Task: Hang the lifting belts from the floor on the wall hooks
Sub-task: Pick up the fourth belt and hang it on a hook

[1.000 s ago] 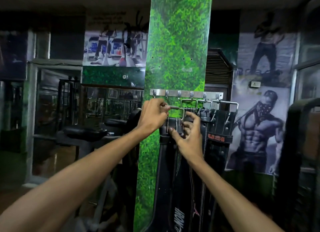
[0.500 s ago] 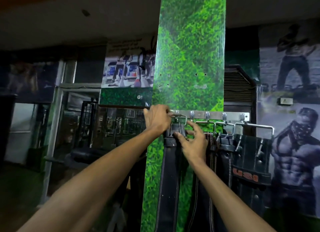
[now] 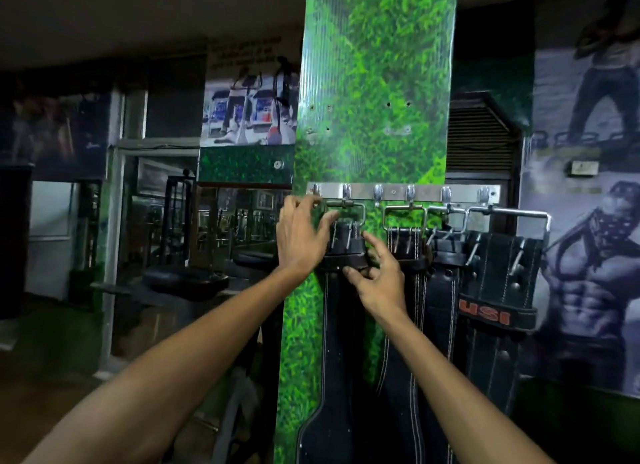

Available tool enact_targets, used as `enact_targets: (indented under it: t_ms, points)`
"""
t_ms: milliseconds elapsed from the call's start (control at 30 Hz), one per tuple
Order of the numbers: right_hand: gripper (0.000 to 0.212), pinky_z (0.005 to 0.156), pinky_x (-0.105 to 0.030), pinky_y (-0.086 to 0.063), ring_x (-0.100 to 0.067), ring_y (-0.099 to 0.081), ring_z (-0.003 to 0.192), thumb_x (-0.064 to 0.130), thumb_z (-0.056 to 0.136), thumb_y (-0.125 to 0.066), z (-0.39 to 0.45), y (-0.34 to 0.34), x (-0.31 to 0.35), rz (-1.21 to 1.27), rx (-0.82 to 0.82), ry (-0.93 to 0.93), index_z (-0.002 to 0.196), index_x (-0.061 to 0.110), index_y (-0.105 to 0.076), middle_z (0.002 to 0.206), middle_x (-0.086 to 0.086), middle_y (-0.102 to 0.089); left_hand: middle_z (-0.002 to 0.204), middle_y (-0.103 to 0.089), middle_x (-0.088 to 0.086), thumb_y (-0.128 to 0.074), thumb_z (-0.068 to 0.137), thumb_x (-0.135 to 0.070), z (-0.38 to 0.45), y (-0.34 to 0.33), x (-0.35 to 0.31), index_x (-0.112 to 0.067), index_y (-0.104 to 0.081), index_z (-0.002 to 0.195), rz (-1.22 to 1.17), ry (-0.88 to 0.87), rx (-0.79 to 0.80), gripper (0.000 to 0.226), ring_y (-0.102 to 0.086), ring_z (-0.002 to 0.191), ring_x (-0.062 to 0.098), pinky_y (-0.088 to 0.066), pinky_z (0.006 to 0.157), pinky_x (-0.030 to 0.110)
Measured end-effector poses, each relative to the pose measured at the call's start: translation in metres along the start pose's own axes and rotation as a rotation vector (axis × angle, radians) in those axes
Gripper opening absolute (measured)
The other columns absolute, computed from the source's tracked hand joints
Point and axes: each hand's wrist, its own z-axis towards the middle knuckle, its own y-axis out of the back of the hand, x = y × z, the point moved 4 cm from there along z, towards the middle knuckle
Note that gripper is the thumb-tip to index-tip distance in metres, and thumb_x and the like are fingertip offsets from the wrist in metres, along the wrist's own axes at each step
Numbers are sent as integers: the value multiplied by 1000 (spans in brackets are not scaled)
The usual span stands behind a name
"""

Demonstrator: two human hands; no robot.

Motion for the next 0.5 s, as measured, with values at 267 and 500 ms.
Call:
enact_targets:
  t_ms: [267,500]
  points:
    - [44,74,-30,-59,-12,-69,74,-3,80,-79,-41,10,-22,-51,19,-211,110,25,-64,92,-2,-70,90,-67,-1,-67,91,-50,-83,-6,39,-16,-60,96,-150,197,147,35,-65,84,22,-54,77,41]
    - [11,74,-38,-63,-18,-72,75,3,85,-76,-127,22,-62,-44,97,-667,94,8,-74,91,-12,-77,72,-70,-5,-74,83,-51,-157,18,63,-22,-59,64,-88,398,354,37,-68,78,19,-50,69,29]
